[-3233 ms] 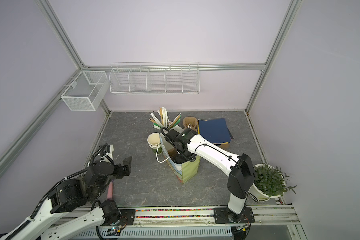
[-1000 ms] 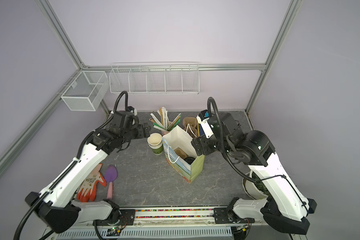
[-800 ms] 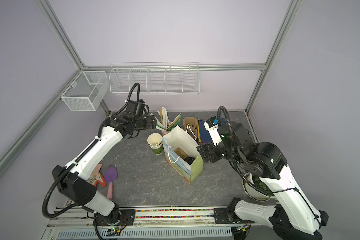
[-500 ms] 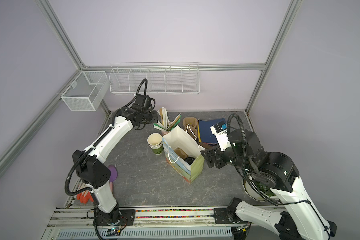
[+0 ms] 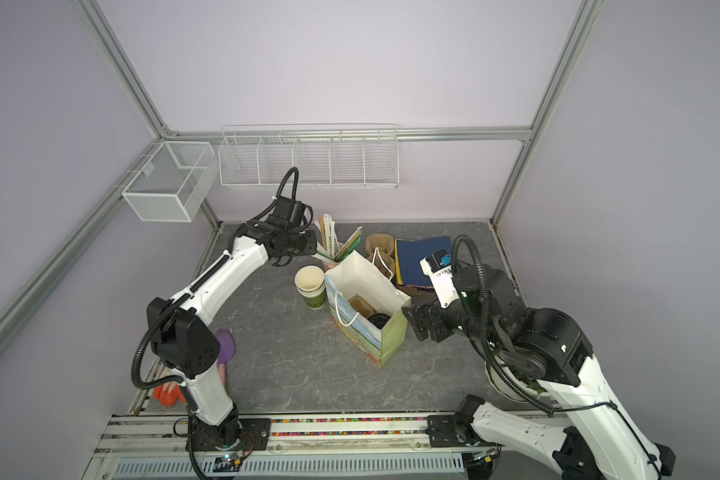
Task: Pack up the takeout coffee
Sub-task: 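Withdraw the right gripper beside the bag while the left arm reaches toward the straw cup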
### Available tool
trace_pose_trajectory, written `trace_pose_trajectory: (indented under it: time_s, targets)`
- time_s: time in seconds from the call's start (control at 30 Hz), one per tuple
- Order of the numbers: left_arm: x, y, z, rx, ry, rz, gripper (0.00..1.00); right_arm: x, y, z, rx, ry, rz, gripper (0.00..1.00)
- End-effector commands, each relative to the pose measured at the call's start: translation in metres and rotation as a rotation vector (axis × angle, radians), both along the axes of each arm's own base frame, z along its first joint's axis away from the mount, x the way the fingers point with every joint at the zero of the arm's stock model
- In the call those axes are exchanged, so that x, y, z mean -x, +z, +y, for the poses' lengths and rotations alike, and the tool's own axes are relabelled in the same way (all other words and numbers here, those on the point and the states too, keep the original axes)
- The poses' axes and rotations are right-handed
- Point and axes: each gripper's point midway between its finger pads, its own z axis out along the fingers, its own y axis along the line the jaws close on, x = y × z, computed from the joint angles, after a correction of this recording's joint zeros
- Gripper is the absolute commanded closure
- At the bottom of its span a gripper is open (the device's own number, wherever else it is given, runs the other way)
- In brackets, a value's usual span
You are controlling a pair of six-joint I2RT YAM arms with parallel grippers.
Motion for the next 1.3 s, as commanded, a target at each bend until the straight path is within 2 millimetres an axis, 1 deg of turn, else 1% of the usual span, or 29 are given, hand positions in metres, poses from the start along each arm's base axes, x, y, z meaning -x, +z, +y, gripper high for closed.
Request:
trace_pose_trajectory:
  time_s: [0.0, 0.07, 0.17, 0.3, 0.4, 0.53, 0.63, 0.73, 0.83, 0.93, 1.03, 1.13, 1.23, 1.27]
  targets:
    - [-0.002, 0.007, -0.002, 0.025, -0.006, -0.018, 0.70, 0.000, 0.003, 0.003, -0.039, -0.002, -0.002, 0.12]
    - [-0.003, 0.008, -0.002, 0.019, -0.006, -0.025, 0.77, 0.001, 0.003, 0.002, -0.044, -0.004, -0.002, 0.12]
    - [-0.005, 0.009, -0.001, 0.013, -0.001, -0.030, 0.77, 0.002, 0.000, 0.003, -0.042, -0.001, 0.009, 0.12]
    - [-0.005, 0.005, 0.001, 0.000, 0.003, -0.021, 0.81, 0.003, -0.003, 0.004, -0.045, 0.004, 0.019, 0.11]
    - [-0.006, 0.006, 0.002, -0.011, 0.007, -0.024, 0.87, 0.002, -0.003, 0.003, -0.044, 0.000, 0.014, 0.11]
    - [-0.008, 0.014, 0.002, -0.008, 0.006, -0.046, 1.00, 0.001, -0.006, 0.005, -0.040, 0.000, 0.020, 0.12]
    - [-0.010, 0.022, 0.003, -0.012, 0.008, -0.061, 1.00, 0.000, -0.008, 0.006, -0.040, 0.000, 0.024, 0.11]
    - [-0.012, 0.036, 0.007, -0.022, 0.024, -0.090, 1.00, -0.001, -0.010, 0.006, -0.034, -0.003, 0.024, 0.12]
    - [-0.011, 0.061, 0.008, 0.000, 0.028, -0.142, 1.00, -0.003, -0.012, 0.007, -0.028, -0.007, 0.024, 0.12]
    - [-0.005, 0.095, 0.011, 0.036, 0.031, -0.190, 1.00, -0.007, -0.015, 0.005, -0.014, -0.032, 0.025, 0.12]
    - [0.009, 0.134, 0.018, 0.067, 0.029, -0.253, 1.00, -0.013, -0.021, 0.004, 0.004, -0.061, 0.025, 0.12]
    - [0.032, 0.177, 0.030, 0.096, 0.026, -0.315, 1.00, -0.021, -0.024, 0.001, 0.022, -0.105, 0.022, 0.11]
    - [0.068, 0.223, 0.042, 0.128, 0.008, -0.375, 1.00, -0.030, -0.025, 0.001, 0.021, -0.141, 0.017, 0.12]
    - [0.085, 0.239, 0.044, 0.139, -0.004, -0.408, 1.00, -0.034, -0.025, 0.000, 0.020, -0.158, 0.013, 0.12]
